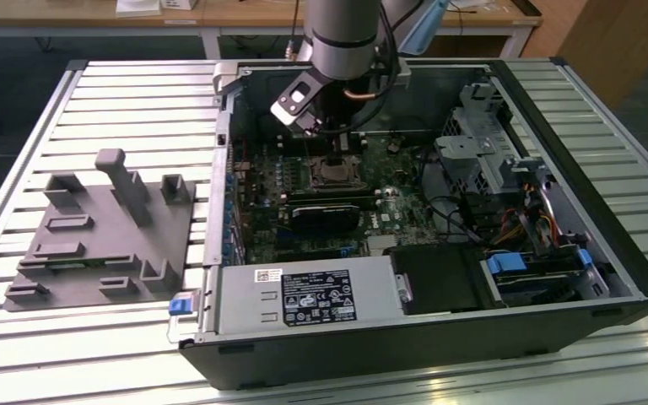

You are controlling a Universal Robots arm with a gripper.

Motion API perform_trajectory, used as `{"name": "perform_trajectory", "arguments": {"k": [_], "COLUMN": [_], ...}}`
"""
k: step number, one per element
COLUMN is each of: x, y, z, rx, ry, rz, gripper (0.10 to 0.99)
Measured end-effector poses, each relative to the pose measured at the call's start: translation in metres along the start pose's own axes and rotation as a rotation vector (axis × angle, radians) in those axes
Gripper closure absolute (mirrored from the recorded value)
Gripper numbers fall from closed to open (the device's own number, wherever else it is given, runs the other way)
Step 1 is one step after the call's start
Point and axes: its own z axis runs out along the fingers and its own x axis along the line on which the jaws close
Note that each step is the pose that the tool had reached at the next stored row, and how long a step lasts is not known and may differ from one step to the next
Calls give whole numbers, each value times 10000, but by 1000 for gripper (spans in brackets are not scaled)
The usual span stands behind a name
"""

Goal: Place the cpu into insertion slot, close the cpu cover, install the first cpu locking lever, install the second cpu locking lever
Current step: 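Install the first cpu locking lever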

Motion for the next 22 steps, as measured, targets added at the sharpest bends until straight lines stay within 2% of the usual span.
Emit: {"name": "perform_trajectory", "arguments": {"k": [12, 22], "x": [2, 4], "y": [2, 5], "z": [-93, -244], "rx": [-1, -5], "ry": [1, 1], "rz": [0, -1], "gripper": [980, 980]}}
